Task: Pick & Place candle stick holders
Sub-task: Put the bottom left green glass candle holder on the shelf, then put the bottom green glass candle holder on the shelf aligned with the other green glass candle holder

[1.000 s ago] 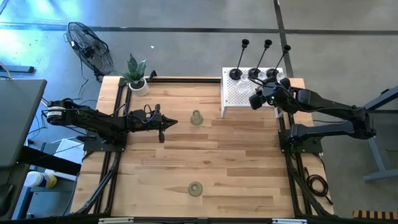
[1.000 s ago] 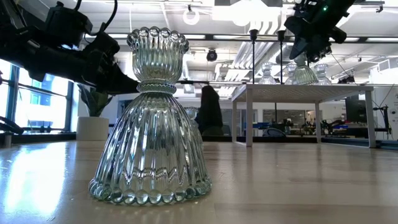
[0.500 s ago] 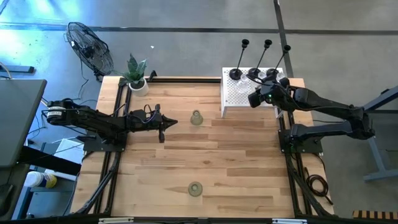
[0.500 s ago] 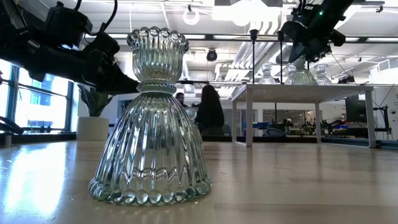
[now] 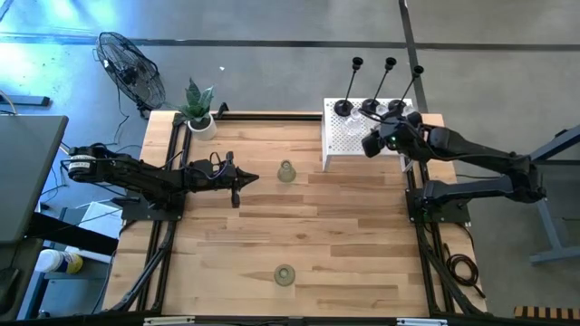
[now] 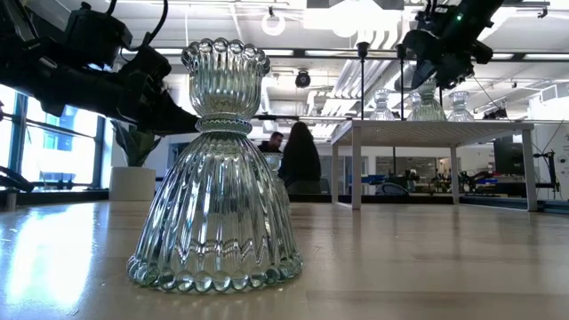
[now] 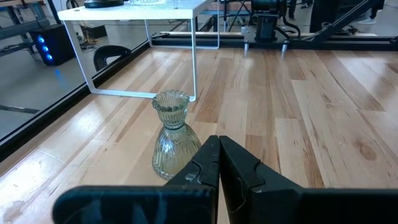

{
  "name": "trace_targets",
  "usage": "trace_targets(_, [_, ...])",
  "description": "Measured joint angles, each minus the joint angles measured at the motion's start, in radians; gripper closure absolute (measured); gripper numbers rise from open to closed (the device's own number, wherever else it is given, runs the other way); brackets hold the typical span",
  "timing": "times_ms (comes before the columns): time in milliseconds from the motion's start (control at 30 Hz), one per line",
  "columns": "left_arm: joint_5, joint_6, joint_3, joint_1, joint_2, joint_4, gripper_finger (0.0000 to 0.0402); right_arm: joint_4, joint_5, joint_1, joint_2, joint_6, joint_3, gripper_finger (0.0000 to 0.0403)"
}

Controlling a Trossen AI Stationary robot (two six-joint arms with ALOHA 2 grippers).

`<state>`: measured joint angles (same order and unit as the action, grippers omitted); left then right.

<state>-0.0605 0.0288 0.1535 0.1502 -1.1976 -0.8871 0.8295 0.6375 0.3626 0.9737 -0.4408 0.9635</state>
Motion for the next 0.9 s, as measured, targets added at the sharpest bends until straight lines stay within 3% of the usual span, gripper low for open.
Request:
trace_targets(367, [0.000,0.000,0.000,0.000,0.000,0.000,0.0401,0.019,0.035,-0.003,0.000,0.110,0.110,0.0152])
trace_targets(500, [0.000,0.000,0.000,0.000,0.000,0.000,0.0401,0.050,0.036,-0.014,0.000,0.129,0.175,0.0170])
trace_targets(633, [0.000,0.000,0.000,0.000,0.000,0.000,0.0401,0.086,0.053,-0.075,-0.001,0.143,0.241,0.0233])
trace_targets(800, [0.000,0.000,0.000,0.000,0.000,0.000,0.0401,0.063,0.039,-0.212,0.001,0.143,0.220,0.0365])
trace_targets(900, [0.000,0.000,0.000,0.000,0.000,0.000,0.0401,-0.021,-0.047,-0.322,0.003,0.154,0.150,0.0389])
